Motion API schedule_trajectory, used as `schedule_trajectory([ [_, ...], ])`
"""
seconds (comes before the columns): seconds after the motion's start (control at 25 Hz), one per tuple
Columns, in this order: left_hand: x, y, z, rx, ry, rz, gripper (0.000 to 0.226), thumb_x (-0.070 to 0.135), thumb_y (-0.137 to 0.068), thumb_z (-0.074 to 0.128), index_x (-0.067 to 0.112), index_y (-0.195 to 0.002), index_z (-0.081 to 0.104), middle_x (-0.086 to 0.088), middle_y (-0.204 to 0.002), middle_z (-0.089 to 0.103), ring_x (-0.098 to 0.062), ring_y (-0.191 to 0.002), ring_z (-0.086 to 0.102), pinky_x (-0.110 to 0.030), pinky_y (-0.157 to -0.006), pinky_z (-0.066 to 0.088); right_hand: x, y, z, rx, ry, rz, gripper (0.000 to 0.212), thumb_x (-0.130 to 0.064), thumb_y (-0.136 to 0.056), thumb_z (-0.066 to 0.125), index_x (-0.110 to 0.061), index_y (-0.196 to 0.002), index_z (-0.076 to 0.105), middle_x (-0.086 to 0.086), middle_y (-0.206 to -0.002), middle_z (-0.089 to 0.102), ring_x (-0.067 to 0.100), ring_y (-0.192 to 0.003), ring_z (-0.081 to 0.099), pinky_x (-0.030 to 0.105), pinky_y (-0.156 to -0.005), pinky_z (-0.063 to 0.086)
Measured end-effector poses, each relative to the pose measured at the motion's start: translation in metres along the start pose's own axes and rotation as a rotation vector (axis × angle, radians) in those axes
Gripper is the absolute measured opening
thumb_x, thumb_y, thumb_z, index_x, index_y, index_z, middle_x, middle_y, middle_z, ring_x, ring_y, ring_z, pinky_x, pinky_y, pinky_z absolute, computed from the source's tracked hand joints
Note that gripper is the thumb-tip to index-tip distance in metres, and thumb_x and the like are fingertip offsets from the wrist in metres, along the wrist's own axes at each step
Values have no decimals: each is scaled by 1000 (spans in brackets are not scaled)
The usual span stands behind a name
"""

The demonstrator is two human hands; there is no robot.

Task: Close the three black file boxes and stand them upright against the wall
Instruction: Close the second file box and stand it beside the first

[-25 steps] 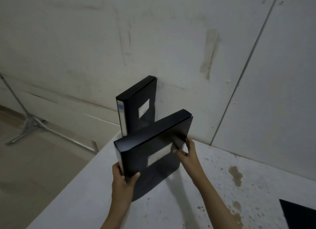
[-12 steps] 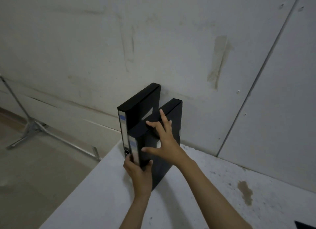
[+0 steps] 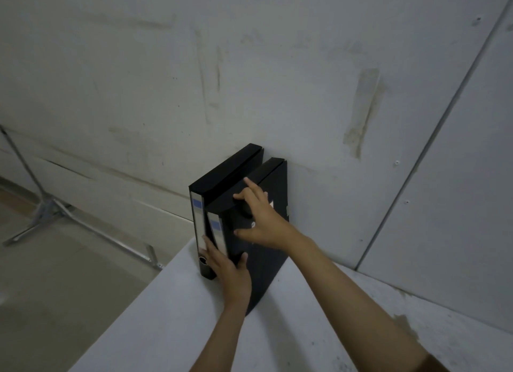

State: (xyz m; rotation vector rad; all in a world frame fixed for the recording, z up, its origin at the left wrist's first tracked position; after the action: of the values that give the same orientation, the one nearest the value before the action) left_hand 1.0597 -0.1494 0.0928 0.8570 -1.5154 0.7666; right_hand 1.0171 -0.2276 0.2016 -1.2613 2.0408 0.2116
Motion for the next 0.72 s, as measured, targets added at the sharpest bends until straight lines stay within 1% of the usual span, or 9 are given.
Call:
schedule_trajectory([
  [0.08,0,-4,7,11,31,3,87,2,-84,58,17,-146,-1,-11,-158,-8,-25,-145,-8,-41,-115,11,-8,-3,1,-4,4,-63,50,-8,-77,66,-4,-118,39,14,-149,20,20,-142,10,45,-117,-9],
  [0.16,-1,-9,13,13,64,14,86,3,-85,56,18,-145,-2,-10,-158,-9,-23,-144,-11,-44,-115,8,-9,-3,1,25,3,-102,44,-6,-77,64,0,-114,41,16,-141,33,20,-139,20,43,-117,-8],
  [0.24,-2,-15,17,24,54,27,86,3,-85,56,18,-145,-4,-11,-157,-11,-24,-144,-12,-43,-116,6,-5,-3,-1,68,2,-104,41,-4,-79,62,0,-114,41,16,-138,38,21,-137,25,39,-117,-7],
  [0.36,-6,-26,19,40,-35,31,93,7,-84,59,18,-144,-10,-18,-155,-17,-28,-143,-14,-43,-116,8,1,-4,-4,130,-1,-95,33,-3,-82,59,-1,-110,44,15,-136,41,20,-137,26,39,-118,-4],
  [0.44,-7,-31,20,42,-72,35,97,9,-82,62,18,-144,-13,-21,-154,-19,-31,-143,-14,-45,-115,11,3,-7,-6,152,-15,-86,27,-3,-82,59,-1,-105,46,14,-137,41,18,-137,27,38,-118,-3],
  [0.52,-7,-33,20,55,-95,27,98,9,-82,63,18,-143,-12,-22,-154,-17,-33,-143,-12,-46,-115,12,4,-9,-6,154,-48,-72,25,-3,-82,61,-1,-103,47,15,-139,40,18,-137,27,38,-118,-3],
  [0.6,-7,-35,18,95,-135,16,99,10,-80,65,20,-142,-10,-26,-154,-8,-38,-143,-3,-49,-115,11,3,-12,-5,172,-74,-60,25,-2,-81,62,-1,-101,48,15,-140,40,18,-136,28,40,-119,-2],
  [0.64,-7,-36,17,123,-169,20,99,10,-78,68,19,-142,-7,-30,-152,-1,-42,-142,5,-51,-114,13,3,-14,-3,184,-83,-55,26,-2,-80,63,-1,-101,48,15,-138,41,18,-136,28,41,-119,-1],
  [0.72,-6,-37,14,167,-237,17,97,9,-73,72,9,-144,6,-34,-146,14,-48,-133,21,-55,-109,20,0,-17,1,202,-86,-48,26,-2,-80,62,-2,-102,48,15,-134,44,16,-137,25,43,-119,-1],
])
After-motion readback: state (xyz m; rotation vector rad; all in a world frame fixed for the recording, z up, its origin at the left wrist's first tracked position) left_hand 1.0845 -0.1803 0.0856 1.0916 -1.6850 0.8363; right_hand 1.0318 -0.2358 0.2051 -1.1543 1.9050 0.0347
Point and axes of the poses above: each hand's wrist, its own y-axis away from the middle knuckle, its own z-axis out of the palm, x = y × z, the point moved 6 cm from there along -y, towards the middle knuckle
